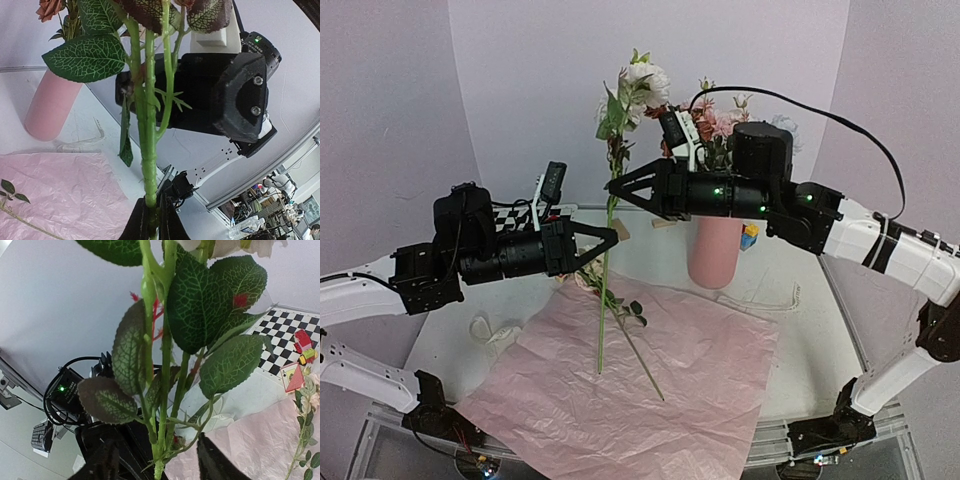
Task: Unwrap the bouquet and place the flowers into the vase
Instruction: Pick up the fake flower from the wrapping paper, then insert the fake flower into the vase.
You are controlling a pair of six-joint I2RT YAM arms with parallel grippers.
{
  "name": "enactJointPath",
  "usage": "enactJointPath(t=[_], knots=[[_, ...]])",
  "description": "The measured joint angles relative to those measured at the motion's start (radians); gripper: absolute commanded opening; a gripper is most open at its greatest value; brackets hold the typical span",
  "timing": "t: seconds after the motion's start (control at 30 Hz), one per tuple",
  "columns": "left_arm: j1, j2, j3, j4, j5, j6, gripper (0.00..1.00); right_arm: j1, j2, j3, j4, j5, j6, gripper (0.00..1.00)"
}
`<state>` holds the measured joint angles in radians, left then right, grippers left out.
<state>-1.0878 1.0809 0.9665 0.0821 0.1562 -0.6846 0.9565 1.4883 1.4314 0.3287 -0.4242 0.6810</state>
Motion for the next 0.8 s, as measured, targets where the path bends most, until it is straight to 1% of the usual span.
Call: enactJointPath(t=[0.1,0.13,0.2,0.27,0.33,0.37,0.4,0.5,0.6,0.7,0.73,0.77,0.8], knots=[[0.0,0.0,0.0,0.002,0.007,0.0,0.02,0.0,0.004,0.011,0.0,-0.002,0.005,0.39],[0.0,0.0,0.0,0.004,0.009,0.0,0.02,0.001,0.005,0.013,0.0,-0.002,0.005,0.35],[0.0,0.0,0.0,0.007,0.015,0.0,0.02,0.002,0.005,0.015,0.001,-0.001,0.007,0.24],[0.0,0.0,0.0,0.008,0.024,0.0,0.03,0.002,0.006,0.02,0.0,-0.002,0.005,0.11],[0.0,0.0,0.0,0.013,0.03,-0.001,0.06,0.002,0.008,0.022,0.001,-0.002,0.006,0.03],[0.0,0.0,0.0,0.017,0.032,-0.001,0.1,0.002,0.01,0.022,0.0,-0.002,0.014,0.0],[0.0,0.0,0.0,0.017,0.033,-0.003,0.17,0.002,0.011,0.023,0.001,-0.002,0.014,0.0],[0.0,0.0,0.0,0.021,0.033,-0.002,0.44,0.002,0.011,0.023,0.0,-0.001,0.012,0.0],[-0.002,0.0,0.0,0.03,0.032,-0.012,0.59,0.003,0.01,0.02,0.001,0.01,0.009,0.0],[-0.002,-0.009,-0.017,0.04,0.023,-0.016,0.71,0.003,-0.008,-0.011,-0.004,0.045,-0.007,0.0],[-0.002,-0.015,-0.027,0.042,0.021,-0.017,0.87,0.003,-0.017,-0.025,-0.009,0.059,-0.013,0.0],[-0.002,-0.022,-0.039,0.041,0.015,-0.021,0.96,0.003,-0.036,-0.049,-0.02,0.085,-0.027,0.0],[-0.002,-0.029,-0.05,0.042,0.009,-0.022,0.99,0.003,-0.057,-0.074,-0.033,0.11,-0.04,0.0]])
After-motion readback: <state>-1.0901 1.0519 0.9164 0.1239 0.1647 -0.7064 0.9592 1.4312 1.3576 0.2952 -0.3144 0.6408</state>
